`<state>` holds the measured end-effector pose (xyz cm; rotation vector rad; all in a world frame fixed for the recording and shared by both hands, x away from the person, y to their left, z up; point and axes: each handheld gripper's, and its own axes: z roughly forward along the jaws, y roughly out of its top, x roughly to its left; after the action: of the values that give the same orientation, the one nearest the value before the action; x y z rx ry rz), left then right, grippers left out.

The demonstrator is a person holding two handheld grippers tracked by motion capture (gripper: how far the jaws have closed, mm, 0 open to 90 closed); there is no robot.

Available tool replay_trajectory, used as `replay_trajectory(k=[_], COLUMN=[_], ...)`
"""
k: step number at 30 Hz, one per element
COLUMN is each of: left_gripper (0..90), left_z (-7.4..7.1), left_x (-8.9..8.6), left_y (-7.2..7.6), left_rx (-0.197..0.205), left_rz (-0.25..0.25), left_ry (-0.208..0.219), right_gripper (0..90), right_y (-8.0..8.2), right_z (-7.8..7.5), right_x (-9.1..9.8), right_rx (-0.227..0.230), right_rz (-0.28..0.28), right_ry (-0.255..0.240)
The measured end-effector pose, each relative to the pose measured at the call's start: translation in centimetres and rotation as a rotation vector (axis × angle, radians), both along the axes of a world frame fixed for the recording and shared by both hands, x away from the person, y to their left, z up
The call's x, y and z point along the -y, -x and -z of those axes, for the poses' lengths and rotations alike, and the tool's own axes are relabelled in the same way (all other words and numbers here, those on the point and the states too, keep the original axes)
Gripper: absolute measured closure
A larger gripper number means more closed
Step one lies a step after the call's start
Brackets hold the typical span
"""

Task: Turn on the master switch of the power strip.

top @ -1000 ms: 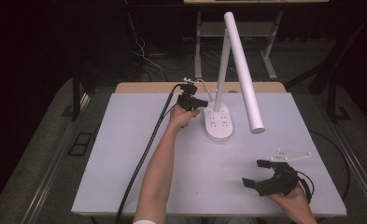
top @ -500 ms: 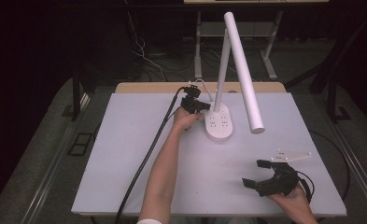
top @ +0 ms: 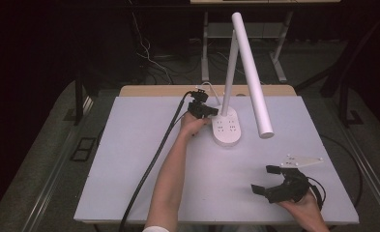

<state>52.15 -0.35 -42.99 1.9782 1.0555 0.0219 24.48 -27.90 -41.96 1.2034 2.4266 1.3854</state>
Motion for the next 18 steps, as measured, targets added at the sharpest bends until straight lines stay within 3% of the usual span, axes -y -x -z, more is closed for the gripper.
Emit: replay_trajectory(k=[5, 7, 8, 9, 10, 18], left_gripper=[90.0, 90.0, 90.0, 90.0, 90.0, 90.0], left_z=[0.1, 0.18, 0.14, 0.15, 0.11, 0.04], left_x=[-0.38, -0.35, -0.46, -0.18, -0.2, 0.13], left_y=[-0.14, -0.14, -0.17, -0.1, -0.09, 0.1], left_rx=[-0.025, -0.039, -0.031, -0.023, -0.013, 0.009], left_rz=[0.007, -0.016, 0.001, -0.021, -0.01, -0.008], left_ry=[0.013, 0.029, 0.006, 0.015, -0.008, -0.04], right_gripper=[0.3, 0.3, 0.3, 0.3, 0.3, 0.3], right_y=[0.02, 0.06, 0.06, 0.07, 0.07, 0.11], right_z=[0.06, 0.04, 0.04, 0.03, 0.02, -0.11], right_x=[-0.18, -0.25, -0.26, -0.27, -0.27, -0.07], right_rx=[0.001, 0.001, 0.002, 0.003, 0.004, 0.009], right_rz=[-0.008, -0.008, -0.008, -0.008, -0.01, -0.006], right_ry=[0.007, 0.006, 0.006, 0.007, 0.007, 0.005])
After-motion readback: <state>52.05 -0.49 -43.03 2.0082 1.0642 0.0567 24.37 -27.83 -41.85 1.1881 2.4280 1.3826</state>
